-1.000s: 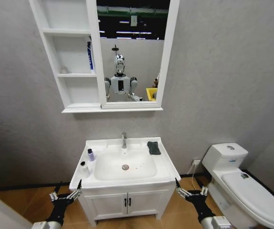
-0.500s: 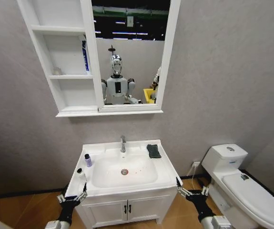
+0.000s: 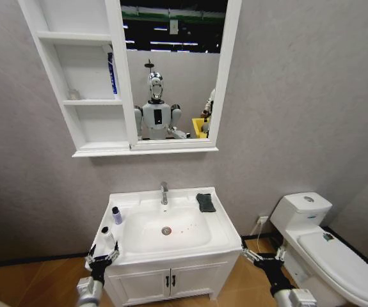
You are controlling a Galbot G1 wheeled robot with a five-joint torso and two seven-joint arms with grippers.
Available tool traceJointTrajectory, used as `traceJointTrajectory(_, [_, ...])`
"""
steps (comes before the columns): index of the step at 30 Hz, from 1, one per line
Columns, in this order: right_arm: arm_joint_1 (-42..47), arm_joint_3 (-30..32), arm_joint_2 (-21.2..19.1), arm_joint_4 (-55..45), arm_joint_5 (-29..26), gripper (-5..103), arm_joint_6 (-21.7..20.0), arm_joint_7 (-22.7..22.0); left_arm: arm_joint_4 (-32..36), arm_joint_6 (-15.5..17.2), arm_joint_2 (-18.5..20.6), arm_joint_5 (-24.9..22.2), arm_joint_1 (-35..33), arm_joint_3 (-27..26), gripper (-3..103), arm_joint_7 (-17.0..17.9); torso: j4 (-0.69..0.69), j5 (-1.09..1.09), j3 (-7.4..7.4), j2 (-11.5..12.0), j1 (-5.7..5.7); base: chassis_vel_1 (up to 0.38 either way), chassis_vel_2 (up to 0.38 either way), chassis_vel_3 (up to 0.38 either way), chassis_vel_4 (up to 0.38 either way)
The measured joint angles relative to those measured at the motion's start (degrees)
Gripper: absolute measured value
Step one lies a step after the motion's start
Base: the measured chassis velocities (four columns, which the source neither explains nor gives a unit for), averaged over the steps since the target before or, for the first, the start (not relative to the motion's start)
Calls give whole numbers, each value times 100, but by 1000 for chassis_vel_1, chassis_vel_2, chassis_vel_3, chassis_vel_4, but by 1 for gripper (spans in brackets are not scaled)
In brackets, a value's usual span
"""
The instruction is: Move facial cleanser and shampoo from washbasin to cabinet, then wipe washbasin with towel.
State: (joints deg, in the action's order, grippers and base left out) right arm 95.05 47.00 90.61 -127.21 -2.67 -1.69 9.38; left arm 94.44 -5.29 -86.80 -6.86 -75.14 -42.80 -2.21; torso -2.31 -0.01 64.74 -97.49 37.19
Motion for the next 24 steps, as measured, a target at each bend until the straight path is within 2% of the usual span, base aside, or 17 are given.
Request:
traceJointTrajectory(4, [16,-6,17,46,13,100,44,-5,-48,4,14,-2,151,1,100,20,0,1,0,0,0,0,0,0,0])
traceJointTrajectory(10, [33,19,0,85,16,100,72,-26,-29,197,40,24,345,70,102,23,-1,1,0,0,0,0,0,0,0])
traceJointTrajectory(12, [23,24,-2,88,16,100,73,-35,-57,263,43,41,390,82,98,23,0,1,0,0,0,0,0,0,0])
traceJointTrajectory(13, [21,24,-1,89,16,100,72,-39,-84,289,48,42,427,91,89,24,0,1,0,0,0,0,0,0,0])
traceJointTrajectory(16, [21,19,6,90,16,100,73,-41,-114,305,52,42,465,92,84,24,-1,1,0,0,0,0,0,0,0])
traceJointTrajectory(18, [19,12,11,91,16,100,72,-43,-130,320,57,41,479,92,73,23,0,1,0,0,0,0,0,0,0])
traceJointTrajectory(19, [19,12,11,91,16,100,72,-43,-130,320,57,41,479,92,73,23,0,1,0,0,0,0,0,0,0])
traceJointTrajectory(20, [11,10,11,94,16,100,69,-45,-133,326,58,41,480,95,62,23,0,1,0,0,0,0,0,0,0])
traceJointTrajectory(22, [3,10,8,96,16,100,67,-48,-133,326,57,41,479,95,62,23,0,1,0,0,0,0,0,0,0])
traceJointTrajectory(24, [-23,7,2,98,18,100,58,-55,-94,330,50,41,450,96,51,23,0,0,0,0,0,0,0,0,0])
